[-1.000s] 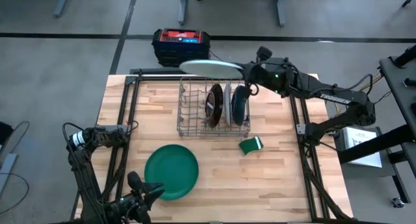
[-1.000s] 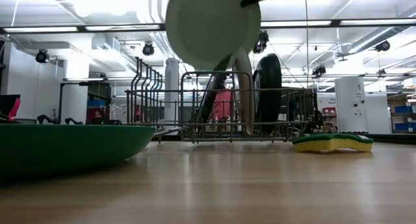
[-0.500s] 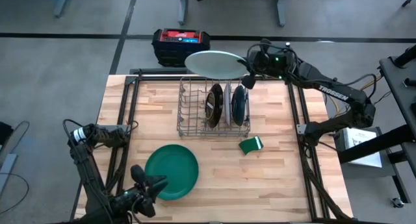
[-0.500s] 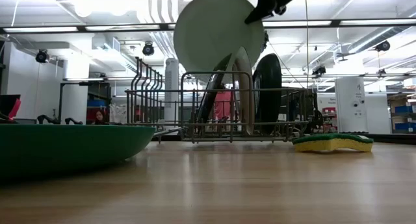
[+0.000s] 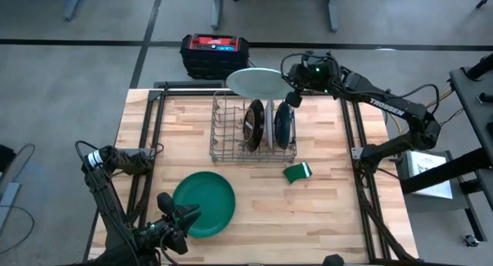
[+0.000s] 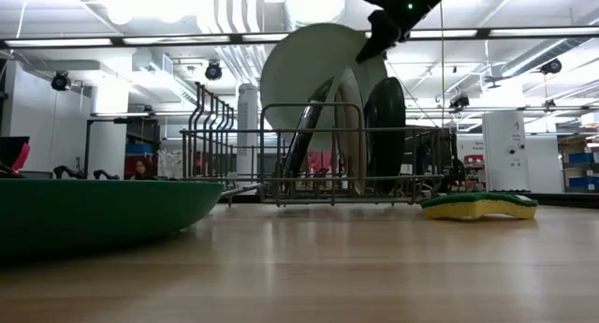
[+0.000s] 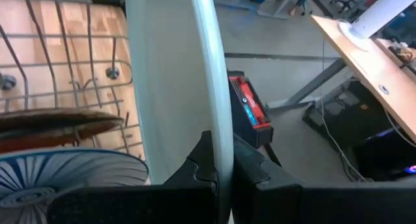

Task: Sort dishes
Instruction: Put the white plate into the dish rack

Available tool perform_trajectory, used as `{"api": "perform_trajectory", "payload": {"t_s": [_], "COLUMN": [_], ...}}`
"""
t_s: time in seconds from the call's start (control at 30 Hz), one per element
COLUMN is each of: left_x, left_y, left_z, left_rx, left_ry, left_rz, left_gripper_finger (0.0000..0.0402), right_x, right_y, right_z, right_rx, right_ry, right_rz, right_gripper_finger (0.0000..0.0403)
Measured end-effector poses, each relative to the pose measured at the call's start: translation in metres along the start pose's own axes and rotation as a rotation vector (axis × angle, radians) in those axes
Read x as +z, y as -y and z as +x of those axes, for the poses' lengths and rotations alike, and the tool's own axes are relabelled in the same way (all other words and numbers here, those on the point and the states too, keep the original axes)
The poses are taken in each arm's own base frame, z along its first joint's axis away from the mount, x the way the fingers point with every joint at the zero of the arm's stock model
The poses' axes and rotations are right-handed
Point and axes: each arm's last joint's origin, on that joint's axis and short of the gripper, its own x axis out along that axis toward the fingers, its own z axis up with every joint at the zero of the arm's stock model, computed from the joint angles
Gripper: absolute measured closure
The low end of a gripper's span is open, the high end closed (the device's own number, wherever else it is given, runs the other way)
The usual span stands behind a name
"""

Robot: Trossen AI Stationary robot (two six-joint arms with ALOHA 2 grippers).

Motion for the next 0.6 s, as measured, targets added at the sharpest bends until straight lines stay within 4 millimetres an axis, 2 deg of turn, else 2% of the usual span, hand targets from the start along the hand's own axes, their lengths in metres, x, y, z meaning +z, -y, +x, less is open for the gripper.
{"api": "perform_trajectory", "payload": {"t_s": [0.6], "left_x": [0.001], "left_y": [-0.001], "left_z": [0.003], "left_rx": [0.005], "left_ry": [-0.007], "left_rz": [-0.004], "left_gripper_finger": [0.0286], "right_x": [-0.013], "right_y": [-0.008], "right_z": [0.032], "right_rx": [0.04], "right_ry": [-0.096], "right_rz": [-0.062], "right_gripper_finger": [0.0403]}}
